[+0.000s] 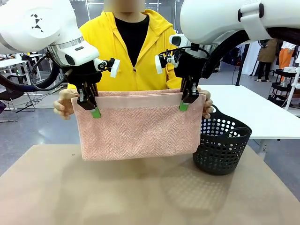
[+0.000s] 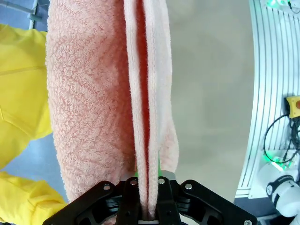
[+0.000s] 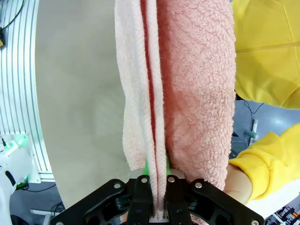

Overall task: Fold the towel.
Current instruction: Release the end of the 100 cm Hotel Towel you were holding.

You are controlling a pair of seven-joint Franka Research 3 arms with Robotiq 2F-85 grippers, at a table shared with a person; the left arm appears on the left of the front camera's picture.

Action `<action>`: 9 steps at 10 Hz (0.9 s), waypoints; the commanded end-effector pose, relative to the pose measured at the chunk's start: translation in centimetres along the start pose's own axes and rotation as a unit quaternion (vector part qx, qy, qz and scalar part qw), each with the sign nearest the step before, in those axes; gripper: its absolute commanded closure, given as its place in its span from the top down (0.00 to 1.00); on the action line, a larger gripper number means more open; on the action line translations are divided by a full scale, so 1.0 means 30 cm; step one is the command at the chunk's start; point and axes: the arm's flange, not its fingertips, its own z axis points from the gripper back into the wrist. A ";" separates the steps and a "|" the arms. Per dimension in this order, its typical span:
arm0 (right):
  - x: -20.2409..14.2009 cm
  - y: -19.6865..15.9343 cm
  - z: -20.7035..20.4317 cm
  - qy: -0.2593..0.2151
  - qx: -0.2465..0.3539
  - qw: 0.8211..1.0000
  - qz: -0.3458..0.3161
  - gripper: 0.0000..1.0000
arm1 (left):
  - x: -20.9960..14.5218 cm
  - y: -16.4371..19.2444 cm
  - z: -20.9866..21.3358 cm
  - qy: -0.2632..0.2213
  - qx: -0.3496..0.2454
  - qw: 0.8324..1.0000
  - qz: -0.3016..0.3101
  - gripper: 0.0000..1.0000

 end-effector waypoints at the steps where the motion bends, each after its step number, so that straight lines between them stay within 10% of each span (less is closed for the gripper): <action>1: -0.006 -0.001 0.004 0.004 -0.003 1.000 0.003 0.00 | -0.002 0.001 0.004 -0.001 0.002 1.000 0.006 0.00; 9: -0.006 -0.001 0.004 0.004 -0.003 1.000 0.003 0.00 | -0.002 0.001 0.004 -0.001 0.002 1.000 0.006 0.00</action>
